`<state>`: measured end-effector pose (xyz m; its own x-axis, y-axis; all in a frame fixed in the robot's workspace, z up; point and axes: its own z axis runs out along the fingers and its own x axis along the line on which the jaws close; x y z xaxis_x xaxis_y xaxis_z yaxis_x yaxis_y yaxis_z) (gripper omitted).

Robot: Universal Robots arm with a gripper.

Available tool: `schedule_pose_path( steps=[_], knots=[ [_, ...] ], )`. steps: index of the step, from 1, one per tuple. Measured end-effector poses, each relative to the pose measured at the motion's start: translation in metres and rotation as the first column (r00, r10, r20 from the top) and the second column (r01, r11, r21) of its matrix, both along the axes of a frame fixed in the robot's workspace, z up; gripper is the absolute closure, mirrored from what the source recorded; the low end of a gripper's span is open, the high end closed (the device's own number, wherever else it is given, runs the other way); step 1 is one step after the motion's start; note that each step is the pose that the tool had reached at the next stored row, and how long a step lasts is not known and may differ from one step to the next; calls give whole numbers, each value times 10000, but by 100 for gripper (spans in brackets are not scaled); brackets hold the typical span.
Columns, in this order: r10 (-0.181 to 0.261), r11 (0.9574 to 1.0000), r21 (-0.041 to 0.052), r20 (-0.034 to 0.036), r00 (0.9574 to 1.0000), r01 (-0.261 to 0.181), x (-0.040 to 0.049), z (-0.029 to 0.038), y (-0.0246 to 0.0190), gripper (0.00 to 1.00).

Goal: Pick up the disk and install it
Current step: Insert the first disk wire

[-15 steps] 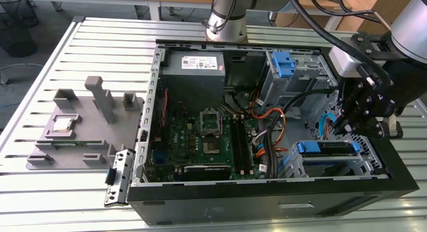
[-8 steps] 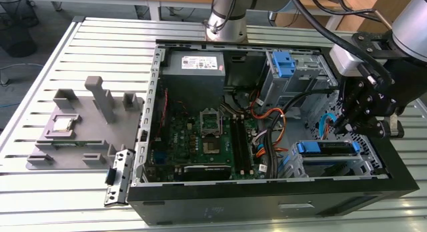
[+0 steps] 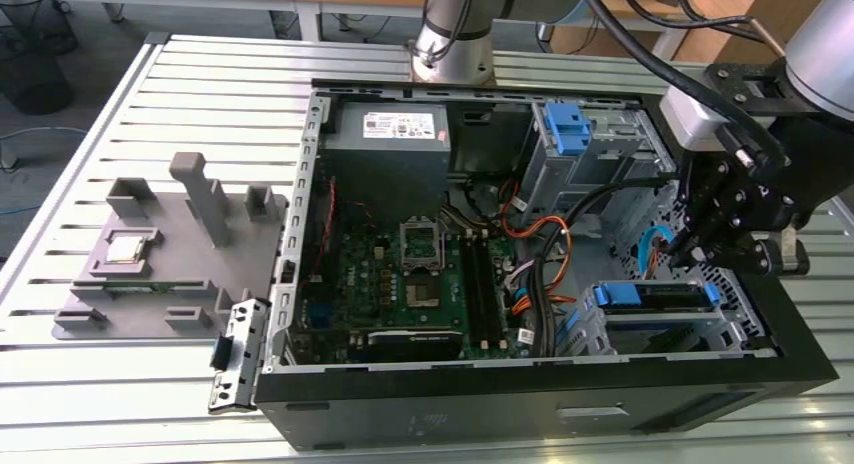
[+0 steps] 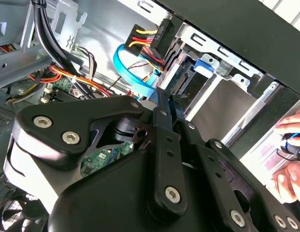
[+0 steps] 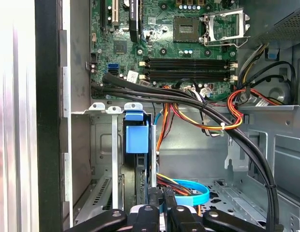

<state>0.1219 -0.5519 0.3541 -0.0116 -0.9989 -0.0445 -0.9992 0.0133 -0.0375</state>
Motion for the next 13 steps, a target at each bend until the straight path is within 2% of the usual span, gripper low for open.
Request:
schedule_pose_path(
  steps=[2, 4, 7, 11, 13],
  knots=[
    [3, 10000, 13, 149, 9999, -3, -18, -5, -5, 84],
    [2, 10000, 26, 244, 9997, -2, -33, -8, -9, 84],
    [3, 10000, 37, 288, 9996, -4, -43, -11, -24, 84],
    [9, 10000, 61, 351, 9994, -11, -60, -12, -83, 84],
    [13, 10000, 86, 409, 9992, -16, -68, -17, -107, 84]
  ],
)
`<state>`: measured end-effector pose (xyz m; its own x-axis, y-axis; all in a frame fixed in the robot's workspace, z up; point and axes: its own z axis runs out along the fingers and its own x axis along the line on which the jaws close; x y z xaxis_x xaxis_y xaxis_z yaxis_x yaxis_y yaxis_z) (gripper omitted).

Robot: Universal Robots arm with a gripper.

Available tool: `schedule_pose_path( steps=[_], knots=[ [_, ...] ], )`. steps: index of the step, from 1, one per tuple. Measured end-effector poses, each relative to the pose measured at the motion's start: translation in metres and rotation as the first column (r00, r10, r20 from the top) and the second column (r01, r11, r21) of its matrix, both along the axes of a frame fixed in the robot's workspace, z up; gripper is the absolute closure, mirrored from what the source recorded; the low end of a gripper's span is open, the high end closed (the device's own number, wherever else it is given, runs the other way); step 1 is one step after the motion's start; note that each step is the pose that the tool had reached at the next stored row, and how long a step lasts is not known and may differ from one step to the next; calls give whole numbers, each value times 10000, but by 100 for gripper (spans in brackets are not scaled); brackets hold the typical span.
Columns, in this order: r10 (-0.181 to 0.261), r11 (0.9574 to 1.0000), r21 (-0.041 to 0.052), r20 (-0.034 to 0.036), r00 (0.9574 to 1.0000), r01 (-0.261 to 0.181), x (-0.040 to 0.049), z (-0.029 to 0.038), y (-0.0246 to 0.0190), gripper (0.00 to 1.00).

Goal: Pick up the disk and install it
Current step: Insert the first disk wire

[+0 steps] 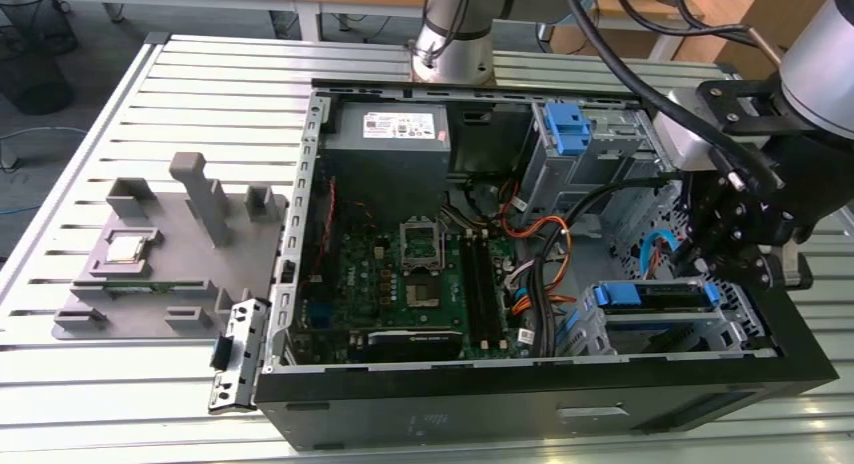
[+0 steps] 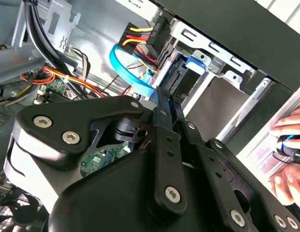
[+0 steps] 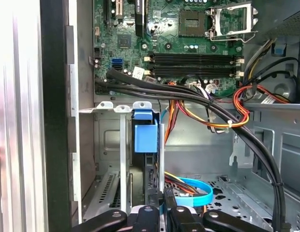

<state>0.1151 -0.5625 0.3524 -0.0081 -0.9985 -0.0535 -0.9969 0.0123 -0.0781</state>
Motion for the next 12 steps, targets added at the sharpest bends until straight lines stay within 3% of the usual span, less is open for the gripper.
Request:
schedule_pose_path(
  steps=[3, 6, 12],
  knots=[
    [11, 10000, 45, 128, 9999, -11, -13, -13, -17, 84],
    [13, 10000, 58, 170, 9999, -14, -21, -22, -22, 84],
    [30, 9998, 170, 359, 9994, -36, -88, -57, -36, 84]
  ],
)
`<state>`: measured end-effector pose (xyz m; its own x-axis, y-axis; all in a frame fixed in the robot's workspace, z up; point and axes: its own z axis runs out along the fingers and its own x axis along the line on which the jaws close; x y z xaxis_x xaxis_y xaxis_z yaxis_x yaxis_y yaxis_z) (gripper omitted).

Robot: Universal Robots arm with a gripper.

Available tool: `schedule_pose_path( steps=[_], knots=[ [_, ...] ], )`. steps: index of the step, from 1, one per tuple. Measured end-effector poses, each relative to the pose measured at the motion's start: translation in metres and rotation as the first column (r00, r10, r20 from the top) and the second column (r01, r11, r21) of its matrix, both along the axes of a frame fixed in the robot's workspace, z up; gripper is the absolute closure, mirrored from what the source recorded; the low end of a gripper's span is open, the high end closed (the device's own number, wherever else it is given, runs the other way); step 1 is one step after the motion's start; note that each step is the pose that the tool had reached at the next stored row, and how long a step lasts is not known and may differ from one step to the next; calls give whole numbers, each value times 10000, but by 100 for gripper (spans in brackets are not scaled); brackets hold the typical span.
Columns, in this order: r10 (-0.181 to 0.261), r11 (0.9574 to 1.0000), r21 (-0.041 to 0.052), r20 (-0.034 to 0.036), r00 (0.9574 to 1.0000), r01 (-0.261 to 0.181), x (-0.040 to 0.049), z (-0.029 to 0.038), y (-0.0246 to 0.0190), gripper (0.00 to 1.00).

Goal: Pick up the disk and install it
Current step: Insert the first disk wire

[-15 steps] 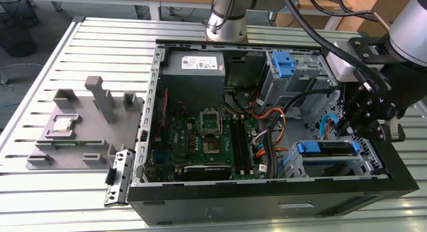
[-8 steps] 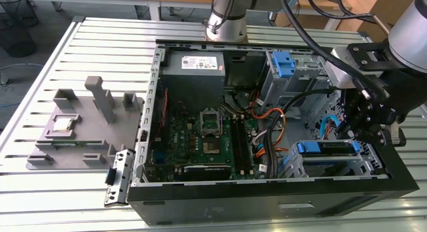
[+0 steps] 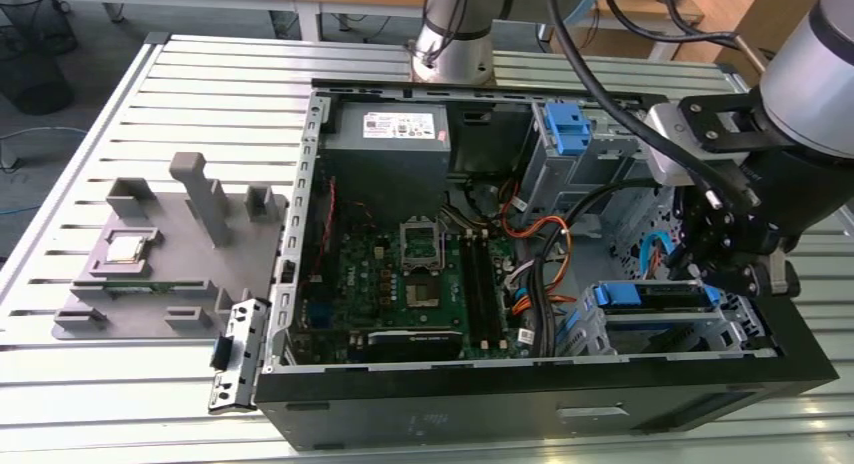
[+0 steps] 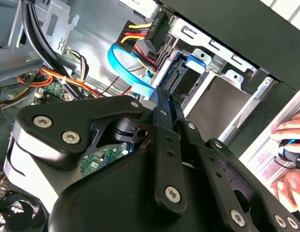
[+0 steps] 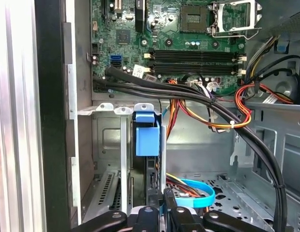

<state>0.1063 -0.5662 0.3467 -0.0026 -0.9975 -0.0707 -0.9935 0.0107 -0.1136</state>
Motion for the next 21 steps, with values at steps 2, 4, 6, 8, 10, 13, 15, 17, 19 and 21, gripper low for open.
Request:
schedule_pose_path(
  steps=[2, 4, 6, 8, 10, 13, 15, 17, 19, 21],
  knots=[
    [9, 10000, 46, 70, 10000, -9, -19, -11, -3, 84],
    [20, 9999, 102, 149, 9999, -22, -30, -17, -8, 84],
    [35, 9999, 135, 272, 9996, -39, -31, -22, -14, 84],
    [45, 9999, 153, 392, 9992, -51, -33, -26, -18, 84],
    [50, 9999, 155, 442, 9990, -57, -33, -27, -28, 84],
    [48, 9998, 168, 453, 9990, -55, -38, -31, -66, 84],
    [47, 9998, 170, 455, 9990, -55, -43, -34, -80, 84],
    [48, 9998, 171, 456, 9989, -55, -48, -36, -82, 84],
    [49, 9998, 170, 456, 9989, -57, -49, -36, -82, 84],
    [48, 9998, 170, 456, 9989, -55, -50, -36, -82, 84]
  ],
)
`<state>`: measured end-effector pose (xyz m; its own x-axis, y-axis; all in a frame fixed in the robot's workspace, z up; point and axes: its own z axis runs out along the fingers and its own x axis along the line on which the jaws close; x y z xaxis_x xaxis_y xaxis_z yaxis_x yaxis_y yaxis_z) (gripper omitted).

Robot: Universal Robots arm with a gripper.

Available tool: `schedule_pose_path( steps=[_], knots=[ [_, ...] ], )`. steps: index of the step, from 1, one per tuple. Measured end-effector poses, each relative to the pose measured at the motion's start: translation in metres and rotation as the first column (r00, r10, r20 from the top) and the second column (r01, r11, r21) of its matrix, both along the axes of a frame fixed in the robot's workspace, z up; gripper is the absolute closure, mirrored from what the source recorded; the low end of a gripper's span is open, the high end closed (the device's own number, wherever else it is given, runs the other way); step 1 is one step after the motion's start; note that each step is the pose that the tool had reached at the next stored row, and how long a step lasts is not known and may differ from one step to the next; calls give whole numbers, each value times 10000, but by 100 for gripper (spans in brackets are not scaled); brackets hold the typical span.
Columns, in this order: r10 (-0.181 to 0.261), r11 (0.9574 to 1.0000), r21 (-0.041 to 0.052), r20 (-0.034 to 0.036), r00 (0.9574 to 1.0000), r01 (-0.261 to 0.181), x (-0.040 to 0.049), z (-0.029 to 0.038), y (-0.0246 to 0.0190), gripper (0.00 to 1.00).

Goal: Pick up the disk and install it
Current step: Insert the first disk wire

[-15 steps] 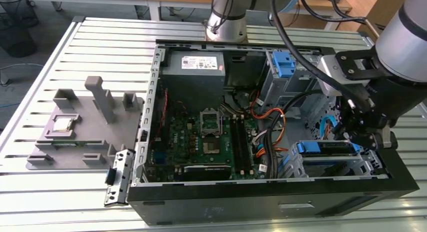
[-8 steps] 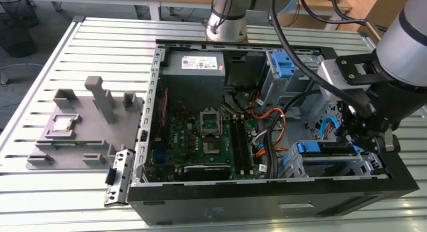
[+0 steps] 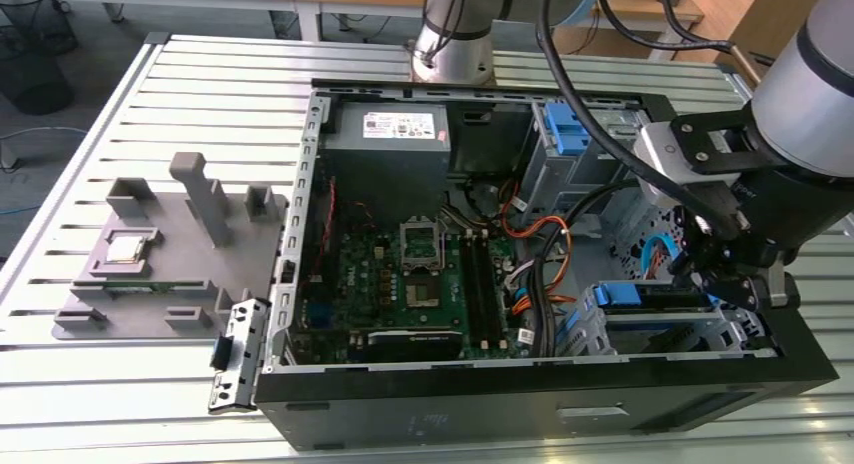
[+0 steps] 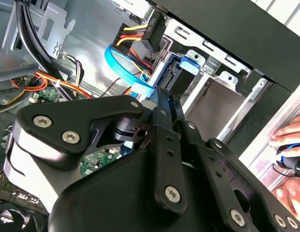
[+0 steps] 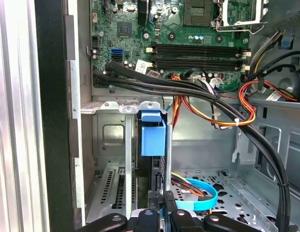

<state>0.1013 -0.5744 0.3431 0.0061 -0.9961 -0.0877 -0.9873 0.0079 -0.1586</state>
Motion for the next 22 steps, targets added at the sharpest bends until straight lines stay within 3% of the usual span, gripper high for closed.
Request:
schedule_pose_path(
  steps=[22],
  knots=[
    [0, 10000, 17, 13, 10000, 0, -45, -1, 15, 84]
  ],
)
